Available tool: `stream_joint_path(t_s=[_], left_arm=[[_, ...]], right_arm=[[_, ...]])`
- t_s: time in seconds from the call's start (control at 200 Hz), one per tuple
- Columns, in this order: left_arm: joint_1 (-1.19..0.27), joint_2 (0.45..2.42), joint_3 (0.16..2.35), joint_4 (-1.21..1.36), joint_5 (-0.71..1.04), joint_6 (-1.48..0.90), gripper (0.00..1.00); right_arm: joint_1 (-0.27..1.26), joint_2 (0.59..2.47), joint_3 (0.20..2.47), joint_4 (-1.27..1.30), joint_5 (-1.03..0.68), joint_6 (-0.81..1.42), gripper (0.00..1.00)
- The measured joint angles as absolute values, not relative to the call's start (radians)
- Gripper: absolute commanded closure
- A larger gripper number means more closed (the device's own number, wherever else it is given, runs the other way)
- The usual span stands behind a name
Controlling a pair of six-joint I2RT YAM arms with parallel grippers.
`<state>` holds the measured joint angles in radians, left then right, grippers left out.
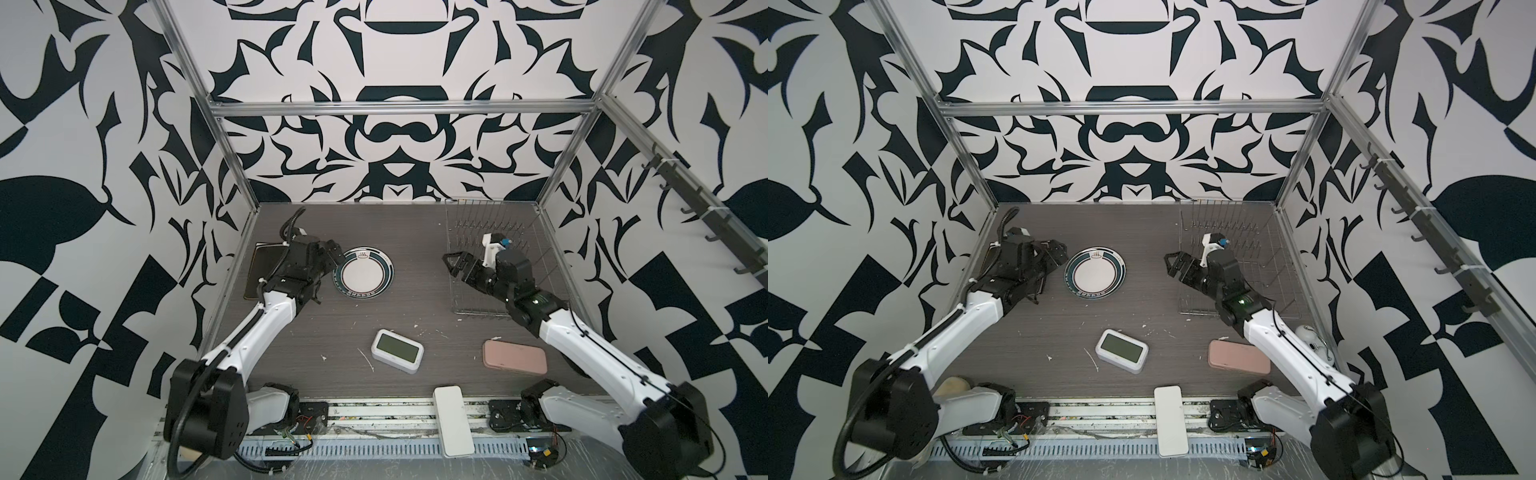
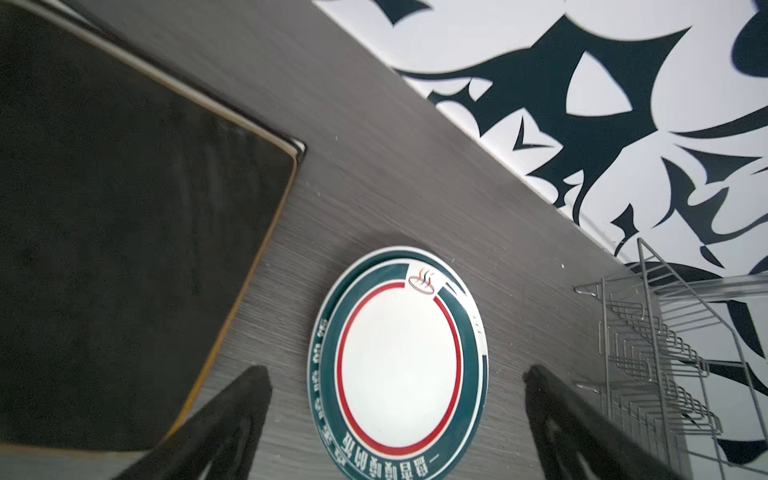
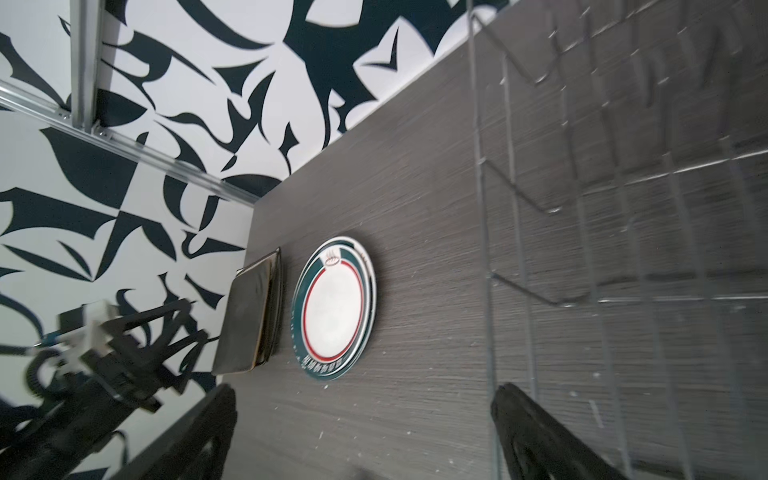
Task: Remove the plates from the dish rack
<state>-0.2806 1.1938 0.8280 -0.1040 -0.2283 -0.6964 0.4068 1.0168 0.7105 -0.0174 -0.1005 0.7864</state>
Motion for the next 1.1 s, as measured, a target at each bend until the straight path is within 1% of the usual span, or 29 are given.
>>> stream_joint_path(t_s=[0.135, 0.26, 0.405, 0.51, 0.64, 0.78, 0.955, 1.1], left_arm=[[-0.281, 1.084, 0.724, -0.025, -0.336, -0.579, 0.01], [-0.281, 1.013, 0.569, 0.101, -0.408, -0.484, 0.01], [-0.281, 0.938, 0.397, 0.282, -0.43, -0.372, 0.01], [-0.281, 0.899, 0.329, 0.391, -0.431, -0.284, 0.0], [-0.281, 0.87, 0.317, 0.461, -0.431, -0.157, 0.01], [-0.281, 0.847, 0.315, 0.482, -0.428, -0.052, 0.01], [-0.281, 0.787, 0.279, 0.49, -0.423, 0.01, 0.0], [-0.281, 0.772, 0.201, 0.565, -0.437, 0.039, 0.01]], right_arm=[[0.407, 0.87, 0.617, 0.014, 0.045, 0.617, 0.0], [0.407, 0.771, 0.525, 0.064, 0.199, 0.448, 0.0], [0.405, 0.741, 0.447, 0.099, 0.34, 0.302, 0.0], [0.405, 0.755, 0.43, 0.105, 0.408, 0.22, 0.0], [0.405, 0.776, 0.43, 0.135, 0.458, 0.153, 0.0], [0.4, 0.78, 0.427, 0.163, 0.493, 0.119, 0.0], [0.398, 0.781, 0.404, 0.189, 0.514, 0.104, 0.0], [0.393, 0.781, 0.397, 0.194, 0.529, 0.1, 0.0]])
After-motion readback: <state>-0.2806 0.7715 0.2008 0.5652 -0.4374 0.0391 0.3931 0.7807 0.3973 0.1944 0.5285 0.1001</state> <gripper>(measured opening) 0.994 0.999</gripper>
